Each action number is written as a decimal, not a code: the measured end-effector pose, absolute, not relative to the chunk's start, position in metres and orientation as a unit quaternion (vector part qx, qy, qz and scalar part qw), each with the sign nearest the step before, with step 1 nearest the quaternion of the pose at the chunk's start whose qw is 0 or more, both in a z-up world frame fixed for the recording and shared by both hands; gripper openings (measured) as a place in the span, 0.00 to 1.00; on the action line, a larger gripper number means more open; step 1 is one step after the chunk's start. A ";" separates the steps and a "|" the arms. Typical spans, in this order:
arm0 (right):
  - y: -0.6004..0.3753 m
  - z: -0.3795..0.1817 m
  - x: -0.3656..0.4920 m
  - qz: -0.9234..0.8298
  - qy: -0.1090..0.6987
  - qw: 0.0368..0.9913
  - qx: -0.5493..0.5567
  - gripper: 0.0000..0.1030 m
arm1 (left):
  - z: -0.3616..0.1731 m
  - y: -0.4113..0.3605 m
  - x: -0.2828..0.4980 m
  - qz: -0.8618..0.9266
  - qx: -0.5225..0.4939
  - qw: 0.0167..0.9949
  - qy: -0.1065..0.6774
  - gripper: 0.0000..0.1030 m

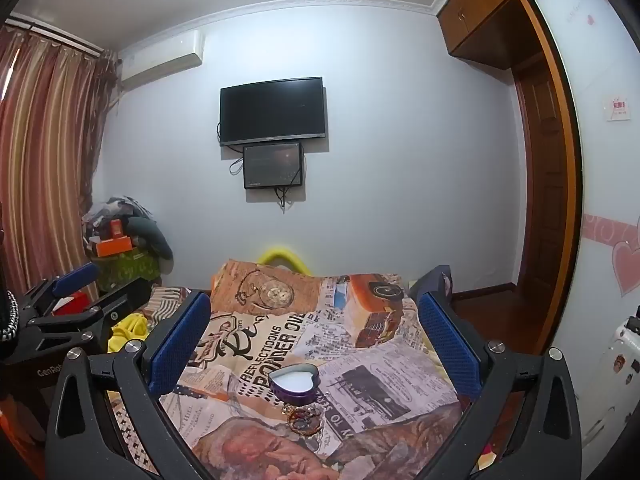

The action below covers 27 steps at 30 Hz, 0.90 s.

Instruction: Organize jewelry

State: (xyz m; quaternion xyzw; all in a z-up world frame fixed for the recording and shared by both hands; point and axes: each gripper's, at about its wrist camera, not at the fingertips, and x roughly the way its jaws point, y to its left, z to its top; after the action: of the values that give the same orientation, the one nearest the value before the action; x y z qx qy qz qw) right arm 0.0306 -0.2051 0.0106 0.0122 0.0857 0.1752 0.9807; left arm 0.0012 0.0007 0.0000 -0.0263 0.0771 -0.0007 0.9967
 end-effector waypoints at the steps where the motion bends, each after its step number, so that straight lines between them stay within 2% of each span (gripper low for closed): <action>1: -0.205 0.011 0.031 0.175 0.085 0.981 0.012 1.00 | 0.000 0.001 0.001 0.000 -0.026 0.997 0.076 1.00; 27: -0.204 0.010 0.033 0.174 0.090 0.981 0.010 1.00 | -0.013 0.000 0.005 -0.002 -0.019 0.997 0.076 1.00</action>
State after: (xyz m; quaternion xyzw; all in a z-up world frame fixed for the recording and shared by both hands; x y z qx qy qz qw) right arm 0.0327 -0.2035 0.0100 0.0102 0.0901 0.1743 0.9805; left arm 0.0051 -0.0003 -0.0130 -0.0186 0.0758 -0.0022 0.9969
